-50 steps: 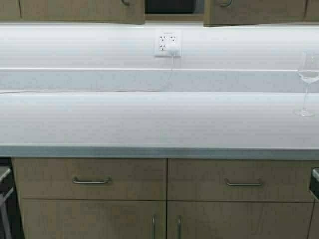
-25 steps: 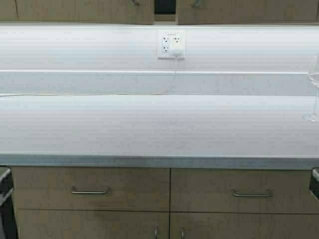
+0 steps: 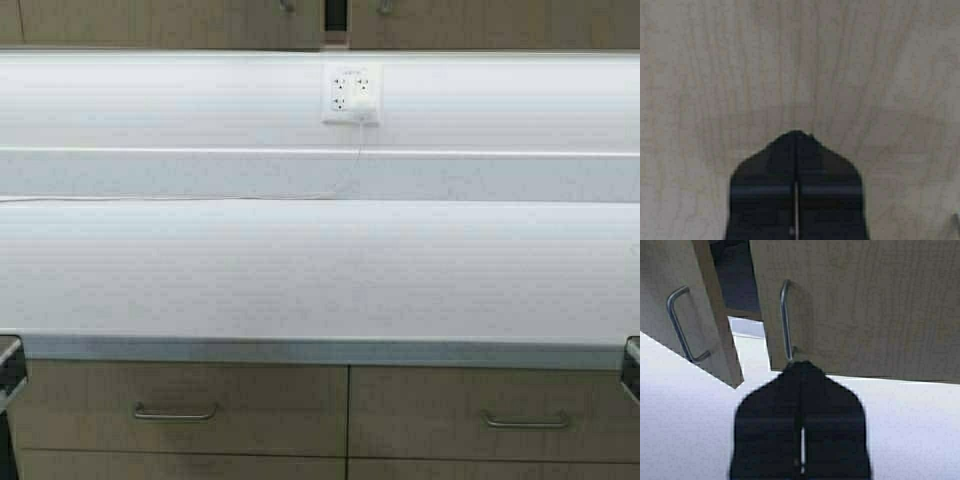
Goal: Open the cabinet, put the pot inside, then close it
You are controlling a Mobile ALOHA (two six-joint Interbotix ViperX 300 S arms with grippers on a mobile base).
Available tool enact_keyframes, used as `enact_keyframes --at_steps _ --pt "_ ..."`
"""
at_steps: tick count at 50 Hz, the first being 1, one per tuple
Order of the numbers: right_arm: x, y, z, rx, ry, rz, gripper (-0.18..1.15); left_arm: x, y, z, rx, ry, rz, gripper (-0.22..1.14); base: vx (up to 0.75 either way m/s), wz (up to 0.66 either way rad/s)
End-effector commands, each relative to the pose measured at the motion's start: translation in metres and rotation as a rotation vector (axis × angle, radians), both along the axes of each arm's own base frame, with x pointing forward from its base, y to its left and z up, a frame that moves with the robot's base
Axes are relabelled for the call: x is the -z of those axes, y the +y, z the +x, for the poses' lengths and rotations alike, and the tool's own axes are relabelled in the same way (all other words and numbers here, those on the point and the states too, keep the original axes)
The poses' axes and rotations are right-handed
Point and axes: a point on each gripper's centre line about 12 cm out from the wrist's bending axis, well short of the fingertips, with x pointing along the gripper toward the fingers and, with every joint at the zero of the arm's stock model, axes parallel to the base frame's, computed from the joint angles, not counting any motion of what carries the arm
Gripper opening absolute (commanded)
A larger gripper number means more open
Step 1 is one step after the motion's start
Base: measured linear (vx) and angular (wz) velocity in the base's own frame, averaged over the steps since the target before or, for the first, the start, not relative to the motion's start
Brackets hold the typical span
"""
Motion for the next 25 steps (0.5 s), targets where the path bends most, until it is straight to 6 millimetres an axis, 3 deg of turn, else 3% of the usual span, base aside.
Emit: enact_keyframes --at_steps 1,9,25 --pt "-0.005 0.001 -0.001 -0.004 -0.012 0.012 0.06 -0.023 -0.002 0.002 0.005 -0.05 -0.015 0.04 0.12 -0.02" --pt "0.001 -0.001 -0.004 0.0 0.014 0.007 0.06 -0.025 -0.001 -0.015 0.028 -0.008 -0.002 0.04 0.1 0.0" --pt "0.008 -0.002 -0.006 0.0 0.03 0.002 0.06 -0.01 0.019 -0.085 0.023 0.006 0.008 0.04 0.07 -0.01"
